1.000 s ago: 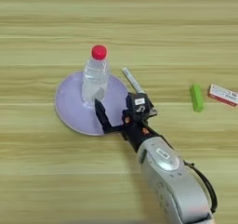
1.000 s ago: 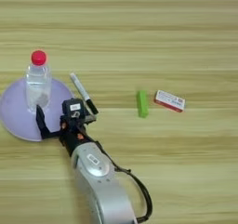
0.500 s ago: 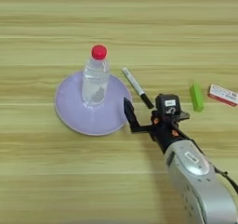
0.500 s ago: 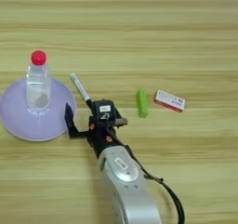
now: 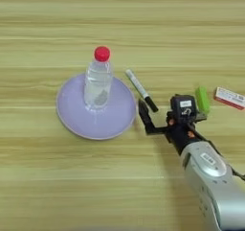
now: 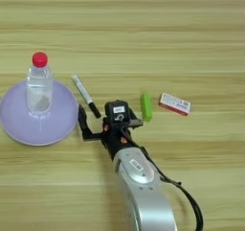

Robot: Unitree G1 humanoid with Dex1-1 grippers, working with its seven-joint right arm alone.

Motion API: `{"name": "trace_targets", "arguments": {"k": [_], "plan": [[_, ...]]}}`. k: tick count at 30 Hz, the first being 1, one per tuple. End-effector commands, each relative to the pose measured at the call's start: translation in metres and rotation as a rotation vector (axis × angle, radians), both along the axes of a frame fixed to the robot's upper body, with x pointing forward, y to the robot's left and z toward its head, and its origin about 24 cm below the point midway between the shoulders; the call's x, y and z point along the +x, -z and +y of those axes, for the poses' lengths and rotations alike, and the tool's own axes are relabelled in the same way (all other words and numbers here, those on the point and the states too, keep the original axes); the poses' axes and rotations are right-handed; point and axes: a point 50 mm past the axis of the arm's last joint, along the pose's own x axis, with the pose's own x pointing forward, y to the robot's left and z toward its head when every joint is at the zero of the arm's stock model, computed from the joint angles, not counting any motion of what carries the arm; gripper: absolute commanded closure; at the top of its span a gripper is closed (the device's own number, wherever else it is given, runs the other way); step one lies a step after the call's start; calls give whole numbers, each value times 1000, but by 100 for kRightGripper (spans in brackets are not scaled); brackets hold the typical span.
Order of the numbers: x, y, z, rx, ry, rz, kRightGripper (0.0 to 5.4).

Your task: Move the objects on the table

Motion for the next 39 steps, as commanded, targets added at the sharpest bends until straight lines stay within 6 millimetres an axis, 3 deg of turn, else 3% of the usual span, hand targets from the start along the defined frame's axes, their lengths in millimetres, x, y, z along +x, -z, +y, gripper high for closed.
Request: {"name": "trace_targets", "arguments": {"k": [1,16,39], "plan": [[12,-18,0,-11,-8,-110,5],[29,8,-17,-32,48,-38,5],[51,22,-13,29,3,16,5]]}}
